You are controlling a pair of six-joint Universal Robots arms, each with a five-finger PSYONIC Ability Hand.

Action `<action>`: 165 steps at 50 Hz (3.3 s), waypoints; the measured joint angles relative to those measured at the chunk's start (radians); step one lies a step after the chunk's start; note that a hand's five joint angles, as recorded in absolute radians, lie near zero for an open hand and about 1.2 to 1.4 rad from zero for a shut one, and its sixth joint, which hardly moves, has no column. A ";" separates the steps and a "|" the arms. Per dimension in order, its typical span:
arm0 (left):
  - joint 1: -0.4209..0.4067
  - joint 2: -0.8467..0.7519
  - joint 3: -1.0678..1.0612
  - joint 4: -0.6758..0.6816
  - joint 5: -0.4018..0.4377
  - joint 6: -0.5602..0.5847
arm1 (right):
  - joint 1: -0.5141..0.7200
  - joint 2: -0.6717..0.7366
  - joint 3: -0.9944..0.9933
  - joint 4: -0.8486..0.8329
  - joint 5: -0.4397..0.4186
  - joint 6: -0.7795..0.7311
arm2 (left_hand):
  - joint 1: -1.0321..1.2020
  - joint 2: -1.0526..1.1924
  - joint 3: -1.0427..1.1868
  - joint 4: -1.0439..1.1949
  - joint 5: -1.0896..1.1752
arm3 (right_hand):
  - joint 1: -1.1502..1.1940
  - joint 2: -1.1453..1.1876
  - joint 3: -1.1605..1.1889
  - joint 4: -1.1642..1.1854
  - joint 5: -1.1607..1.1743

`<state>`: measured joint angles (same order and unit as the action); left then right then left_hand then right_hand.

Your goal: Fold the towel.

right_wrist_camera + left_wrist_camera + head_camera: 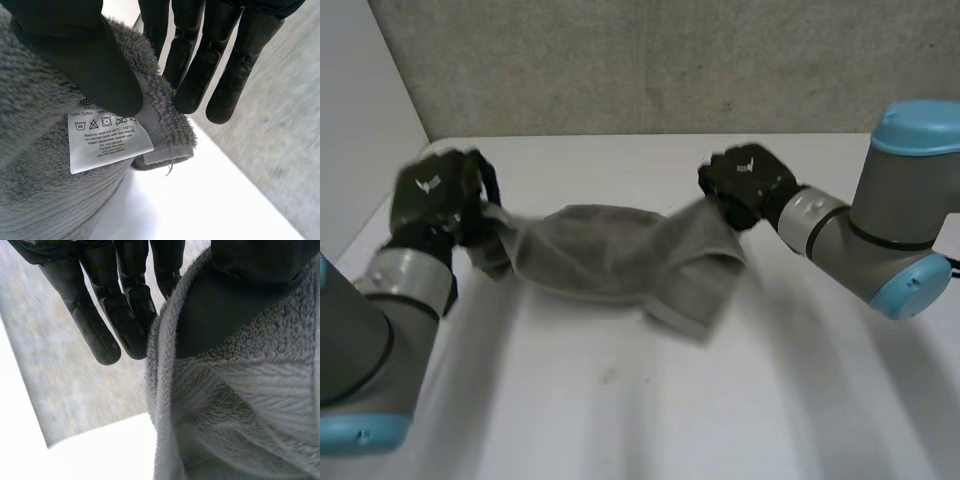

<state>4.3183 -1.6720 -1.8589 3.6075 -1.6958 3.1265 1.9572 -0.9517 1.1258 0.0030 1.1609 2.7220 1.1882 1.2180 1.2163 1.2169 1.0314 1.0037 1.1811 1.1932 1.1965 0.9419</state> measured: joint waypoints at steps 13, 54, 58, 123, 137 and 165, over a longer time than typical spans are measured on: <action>-0.029 0.012 0.042 -0.098 -0.002 -0.007 | -0.011 -0.015 -0.001 0.050 0.149 -0.026 | 0.000 0.000 0.000 0.000 0.000 | -0.753 -0.933 -0.977 -0.961 -0.865; -0.091 0.184 0.302 -0.089 -0.013 -0.012 | -0.209 -0.079 0.461 -0.109 -0.012 0.795 | 0.005 0.000 0.000 0.000 0.000 | -0.688 -0.880 -0.865 -0.867 -0.797; -0.094 0.186 0.310 -0.089 -0.014 -0.012 | -0.168 -0.020 0.418 -0.139 0.002 0.828 | 0.005 0.000 0.000 0.000 0.000 | -0.633 -0.840 -0.827 -0.831 -0.764; 0.055 -0.303 0.463 -0.187 0.067 0.000 | -0.097 0.014 -0.210 0.203 0.221 -0.388 | 0.005 0.001 0.001 0.000 0.000 | 0.072 -0.004 -0.006 0.000 -0.025; 0.071 -0.260 0.553 0.382 0.073 -0.011 | -0.057 -0.110 -0.139 -0.590 0.281 -0.177 | 0.005 0.001 0.001 0.000 0.005 | 0.072 -0.004 -0.003 0.001 -0.004; 0.166 -0.226 0.059 -0.097 0.115 0.003 | -0.072 -0.093 0.376 -0.120 0.106 -0.236 | 0.005 0.001 0.001 0.000 0.005 | 0.072 -0.004 -0.001 0.001 -0.004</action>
<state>4.4838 -1.8980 -1.8003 3.5107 -1.5808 3.1291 1.8847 -1.0448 1.5022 -0.1174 1.2670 2.4858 1.1930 1.2189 1.2171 1.2172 1.0360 1.0754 1.1771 1.1921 1.1975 0.9380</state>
